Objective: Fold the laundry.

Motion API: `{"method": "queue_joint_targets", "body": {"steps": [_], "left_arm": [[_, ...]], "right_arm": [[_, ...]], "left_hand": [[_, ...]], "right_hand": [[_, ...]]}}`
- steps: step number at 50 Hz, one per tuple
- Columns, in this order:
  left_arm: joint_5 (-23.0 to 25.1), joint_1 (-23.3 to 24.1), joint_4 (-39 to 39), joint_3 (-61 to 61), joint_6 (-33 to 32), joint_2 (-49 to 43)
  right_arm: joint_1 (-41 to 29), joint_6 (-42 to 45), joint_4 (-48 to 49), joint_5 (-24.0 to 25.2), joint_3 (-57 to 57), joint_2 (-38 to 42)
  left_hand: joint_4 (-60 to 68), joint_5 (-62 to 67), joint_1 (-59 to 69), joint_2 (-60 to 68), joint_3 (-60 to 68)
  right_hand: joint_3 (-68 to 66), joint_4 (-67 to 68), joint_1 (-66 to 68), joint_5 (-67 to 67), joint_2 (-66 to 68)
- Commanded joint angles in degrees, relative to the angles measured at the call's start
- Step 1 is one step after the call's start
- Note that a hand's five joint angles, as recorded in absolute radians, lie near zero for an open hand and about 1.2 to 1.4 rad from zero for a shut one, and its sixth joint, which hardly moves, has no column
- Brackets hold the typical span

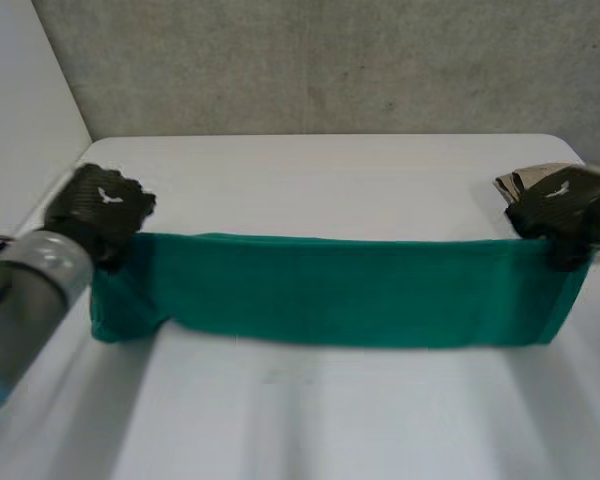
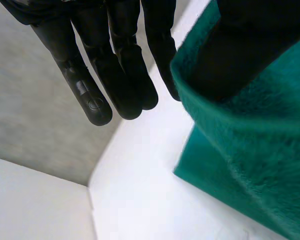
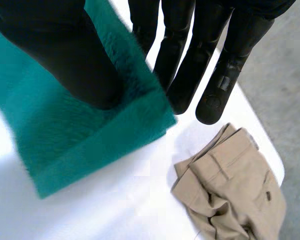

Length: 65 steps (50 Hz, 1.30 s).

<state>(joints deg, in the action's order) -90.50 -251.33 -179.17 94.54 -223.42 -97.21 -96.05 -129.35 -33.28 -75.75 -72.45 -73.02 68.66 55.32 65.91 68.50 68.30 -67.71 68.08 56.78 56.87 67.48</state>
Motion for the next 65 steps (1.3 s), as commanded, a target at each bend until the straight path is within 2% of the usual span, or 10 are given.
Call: {"method": "queue_joint_targets", "body": {"steps": [1, 8, 17, 22, 30, 45, 52, 57, 59, 65], "left_arm": [[-0.20, -0.31, -7.33, -16.48, -3.86, -20.03], [-0.20, -0.48, -23.31, -33.70, -7.99, -28.12], [-0.73, -0.39, -46.16, -37.94, -2.40, -20.50], [-0.56, -1.09, -46.71, -32.94, 4.13, -16.18], [-0.20, -2.41, -46.80, -19.14, 4.92, -14.50], [-0.03, -1.36, -46.97, 0.55, 2.99, -27.59], [-0.12, -1.80, -43.64, 6.88, -5.35, -23.39], [-0.38, -2.24, -33.81, 14.44, -11.59, -13.63], [-0.47, -2.33, -28.37, 16.46, -13.00, -10.74], [-0.21, -2.77, 3.43, 21.12, -14.41, -0.10]], "right_arm": [[-5.82, -1.26, 13.14, -8.79, 11.26, 14.30], [-8.72, -10.03, 22.99, -9.94, 29.45, 20.99], [-9.16, -18.13, 44.69, -14.33, 40.38, 18.01], [-9.42, -17.61, 49.54, -13.72, 36.07, 14.75], [-8.89, -17.96, 47.78, -8.98, 23.16, 14.31], [-8.81, -12.52, 40.60, -5.37, 3.20, 23.62], [-8.72, -6.89, 26.02, -5.19, 1.09, 20.74], [-7.67, -1.97, 14.75, -4.93, -3.65, 13.27], [-6.27, 1.18, 10.11, -4.93, -6.89, 9.50], [-3.45, 11.21, 1.91, -5.02, -16.30, -0.44]], "left_hand": [[11.34, 14.68, 14.09, 11.50, 11.69], [11.34, 14.68, 14.09, 11.50, 11.69], [11.34, 14.68, 14.09, 11.50, 11.69], [11.34, 14.68, 14.09, 11.50, 11.69], [11.34, 14.68, 14.09, 11.50, 11.69], [11.34, 14.68, 14.09, 11.50, 11.69], [11.34, 14.68, 14.09, 11.50, 11.69], [11.34, 14.68, 14.09, 11.50, 11.69], [11.34, 14.68, 14.09, 11.50, 11.69], [11.34, 14.68, 14.09, 11.50, 11.69]], "right_hand": [[-12.29, 11.92, 23.22, 13.13, 12.52], [-12.29, 11.92, 23.22, 13.13, 12.52], [-12.29, 11.92, 23.22, 13.13, 12.52], [-12.29, 11.92, 23.22, 13.13, 12.52], [-12.29, 11.92, 23.22, 13.13, 12.52], [-12.29, 11.92, 23.22, 13.13, 12.52], [-12.29, 11.92, 23.22, 13.13, 12.52], [-12.29, 11.92, 23.22, 13.13, 12.52], [-12.29, 11.92, 23.22, 13.13, 12.52], [-12.29, 11.92, 23.22, 13.13, 12.52]]}}
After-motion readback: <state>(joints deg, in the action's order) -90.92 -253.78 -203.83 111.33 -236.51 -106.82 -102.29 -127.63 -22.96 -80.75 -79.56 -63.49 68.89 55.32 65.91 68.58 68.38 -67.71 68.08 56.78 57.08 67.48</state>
